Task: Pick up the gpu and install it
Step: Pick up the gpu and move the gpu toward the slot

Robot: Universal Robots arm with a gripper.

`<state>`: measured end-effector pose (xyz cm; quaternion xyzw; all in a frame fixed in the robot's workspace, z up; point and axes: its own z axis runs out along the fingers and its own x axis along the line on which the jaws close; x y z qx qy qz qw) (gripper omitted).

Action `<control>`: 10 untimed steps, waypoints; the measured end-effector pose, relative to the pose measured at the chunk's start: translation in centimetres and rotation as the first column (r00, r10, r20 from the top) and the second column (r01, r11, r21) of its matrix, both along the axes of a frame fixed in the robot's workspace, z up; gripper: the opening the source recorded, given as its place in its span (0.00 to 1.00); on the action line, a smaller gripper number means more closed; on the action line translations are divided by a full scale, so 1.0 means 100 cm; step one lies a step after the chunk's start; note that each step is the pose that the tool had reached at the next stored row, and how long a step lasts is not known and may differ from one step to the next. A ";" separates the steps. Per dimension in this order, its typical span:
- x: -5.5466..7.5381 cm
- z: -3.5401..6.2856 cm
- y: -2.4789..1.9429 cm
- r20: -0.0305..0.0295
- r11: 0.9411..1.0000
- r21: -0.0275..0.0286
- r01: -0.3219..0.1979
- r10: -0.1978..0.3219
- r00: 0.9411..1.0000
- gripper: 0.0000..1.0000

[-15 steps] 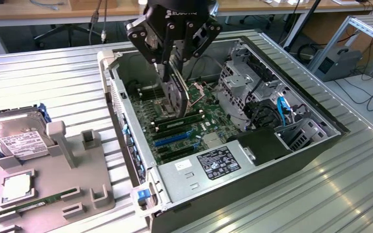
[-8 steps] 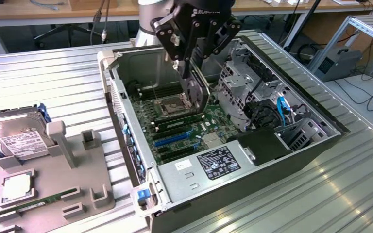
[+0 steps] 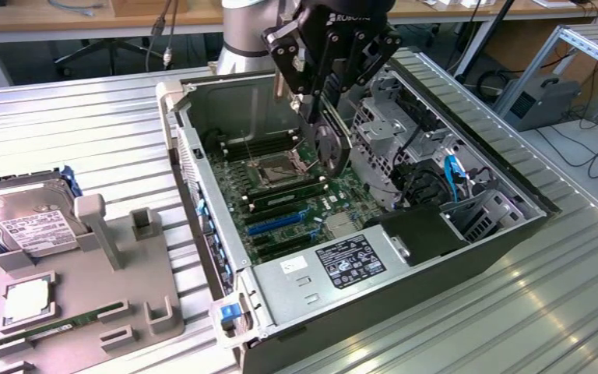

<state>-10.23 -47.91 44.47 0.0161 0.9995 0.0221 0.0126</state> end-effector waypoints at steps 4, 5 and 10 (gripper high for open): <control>0.016 0.0000 0.0000 0.000 1.000 0.000 0.000 0.000 1.000 0.27; 0.031 0.0000 0.0000 0.000 1.000 0.000 0.000 0.000 1.000 0.27; 0.072 0.0000 0.0001 0.000 1.000 0.000 0.000 0.000 1.000 0.27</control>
